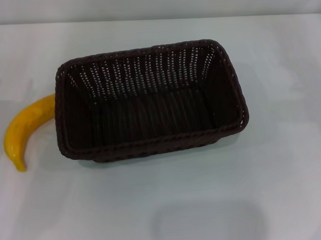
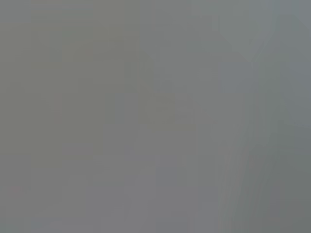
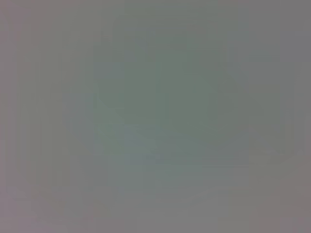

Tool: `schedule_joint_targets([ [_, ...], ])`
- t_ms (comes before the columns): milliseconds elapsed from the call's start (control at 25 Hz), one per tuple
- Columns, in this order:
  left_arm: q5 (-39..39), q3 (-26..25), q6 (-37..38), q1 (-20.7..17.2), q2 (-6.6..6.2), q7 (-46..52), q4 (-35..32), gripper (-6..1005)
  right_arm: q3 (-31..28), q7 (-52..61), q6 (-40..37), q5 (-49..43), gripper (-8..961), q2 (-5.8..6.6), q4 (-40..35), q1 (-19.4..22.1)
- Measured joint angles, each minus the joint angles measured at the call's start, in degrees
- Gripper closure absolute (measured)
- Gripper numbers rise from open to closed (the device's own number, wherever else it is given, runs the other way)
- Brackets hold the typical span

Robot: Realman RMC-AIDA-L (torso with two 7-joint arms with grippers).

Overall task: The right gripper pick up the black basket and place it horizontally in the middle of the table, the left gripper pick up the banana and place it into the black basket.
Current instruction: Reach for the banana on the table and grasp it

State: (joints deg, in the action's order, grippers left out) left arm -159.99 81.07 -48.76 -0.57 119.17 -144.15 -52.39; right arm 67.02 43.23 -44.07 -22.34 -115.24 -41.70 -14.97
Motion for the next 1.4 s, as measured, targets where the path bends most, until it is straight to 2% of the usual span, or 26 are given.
schedule_joint_targets([
  [200, 7.97, 2.9, 11.67, -4.92, -0.12, 8.62, -12.81, 179, 0.02, 0.01, -0.6, -0.01, 283, 0.06, 0.05, 0.06],
  [440, 23.57, 8.8, 28.44, -12.68, -0.11, 19.32, -30.3, 179, -0.04, 0.01, -1.54, -0.14, 285, 0.2, 0.07, 0.21],
  [600, 26.53, 12.43, 35.33, -16.75, -0.49, 23.55, -37.82, 179, 0.08, 0.01, -2.48, -0.36, 286, 0.26, -0.36, 0.52],
  [760, 29.03, 16.56, 42.34, -20.7, -1.69, 28.26, -43.41, 179, 0.14, 0.0, -3.34, -0.52, 287, 0.28, -0.33, 0.63],
  [960, 29.01, 21.43, 48.88, -23.65, -2.45, 28.67, -47.49, 179, -0.05, -0.07, -4.02, -0.59, 287, 0.43, -0.28, 0.65],
  [1240, 23.74, 28.56, 59.43, -23.63, -6.19, 26.53, -52.54, 180, -0.01, -0.05, -4.11, -1.55, 287, 0.73, -1.16, 0.78],
  [1400, 16.6, 30.4, 67.02, -22.81, -6.25, 17.42, -55.73, 180, -0.04, 0.01, -4.13, -2.44, 287, 0.87, -1.26, 0.76],
])
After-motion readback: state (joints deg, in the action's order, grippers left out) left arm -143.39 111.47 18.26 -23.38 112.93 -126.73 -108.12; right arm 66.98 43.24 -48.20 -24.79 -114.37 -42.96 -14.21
